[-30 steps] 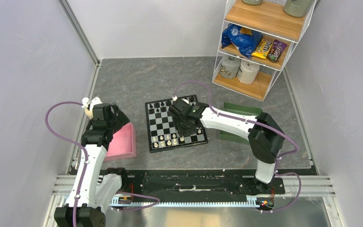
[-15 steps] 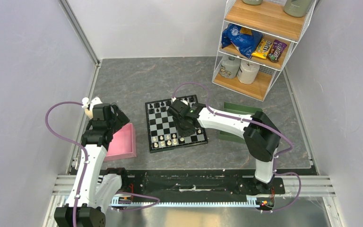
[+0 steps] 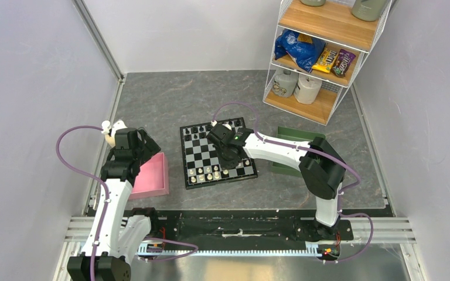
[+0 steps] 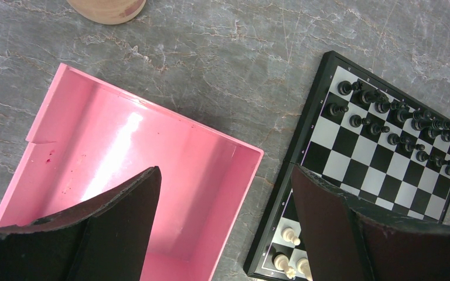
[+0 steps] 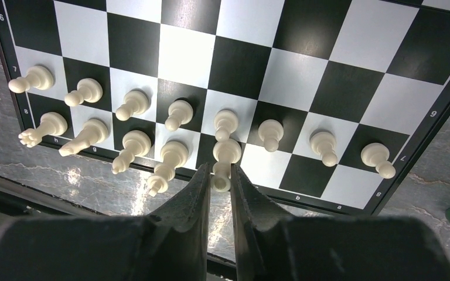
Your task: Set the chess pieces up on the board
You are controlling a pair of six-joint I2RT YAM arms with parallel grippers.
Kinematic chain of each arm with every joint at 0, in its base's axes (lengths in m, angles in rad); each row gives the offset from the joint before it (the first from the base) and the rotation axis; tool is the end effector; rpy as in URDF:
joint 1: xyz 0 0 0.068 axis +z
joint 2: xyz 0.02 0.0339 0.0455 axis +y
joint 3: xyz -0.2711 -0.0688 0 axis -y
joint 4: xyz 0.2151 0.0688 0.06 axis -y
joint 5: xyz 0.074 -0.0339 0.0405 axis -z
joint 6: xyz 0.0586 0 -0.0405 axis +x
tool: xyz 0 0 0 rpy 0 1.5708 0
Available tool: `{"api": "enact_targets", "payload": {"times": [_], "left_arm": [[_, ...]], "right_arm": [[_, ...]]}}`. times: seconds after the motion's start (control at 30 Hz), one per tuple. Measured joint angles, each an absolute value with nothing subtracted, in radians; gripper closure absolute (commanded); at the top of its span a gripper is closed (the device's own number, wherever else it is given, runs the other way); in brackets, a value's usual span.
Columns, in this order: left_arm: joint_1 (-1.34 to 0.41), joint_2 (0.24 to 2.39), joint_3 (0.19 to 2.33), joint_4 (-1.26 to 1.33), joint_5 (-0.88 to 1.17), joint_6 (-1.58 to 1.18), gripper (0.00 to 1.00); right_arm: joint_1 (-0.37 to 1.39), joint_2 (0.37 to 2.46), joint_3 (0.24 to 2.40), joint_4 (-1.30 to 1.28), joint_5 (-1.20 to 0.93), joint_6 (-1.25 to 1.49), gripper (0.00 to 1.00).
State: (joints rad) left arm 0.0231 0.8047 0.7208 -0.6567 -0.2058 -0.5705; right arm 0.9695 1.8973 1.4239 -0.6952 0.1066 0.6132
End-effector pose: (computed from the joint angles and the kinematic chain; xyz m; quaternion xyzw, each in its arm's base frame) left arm 0.1480 0.0154 0.2620 -0.3058 0.8583 -0.0179 0.4116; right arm 0.2187 0.3078 0.2039 -0.1629 0.9649 0.1052 0.1773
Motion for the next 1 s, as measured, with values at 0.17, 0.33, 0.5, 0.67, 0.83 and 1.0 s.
{"api": "enact_targets", "payload": {"times": [0.17,0.33,0.5,0.67,0.83,1.0], "left_arm": [[0.023,0.805,0.721,-0.657,-0.206,-0.570,0.11],[0.023,0.805,0.721,-0.657,-0.206,-0.570,0.11],[0.023,0.804,0.721,-0.657,-0.206,-0.571,0.11],[0.023,0.804,0.721,-0.657,-0.205,-0.570,0.11],[0.023,0.804,0.721,-0.657,-0.204,-0.571,0.11],[0.023,0.804,0.721,-0.657,-0.204,-0.570,0.11]], "right_arm": [[0.970,1.897,1.424,-0.692,0.102,0.609,0.89],[0.970,1.897,1.424,-0.693,0.097,0.609,0.91],[0.970,1.894,1.423,-0.696,0.087,0.609,0.91],[0.972,1.888,1.423,-0.697,0.085,0.609,0.91],[0.976,1.888,1.423,-0.697,0.084,0.609,0.90],[0.985,1.888,1.422,-0.697,0.084,0.610,0.90]]}}
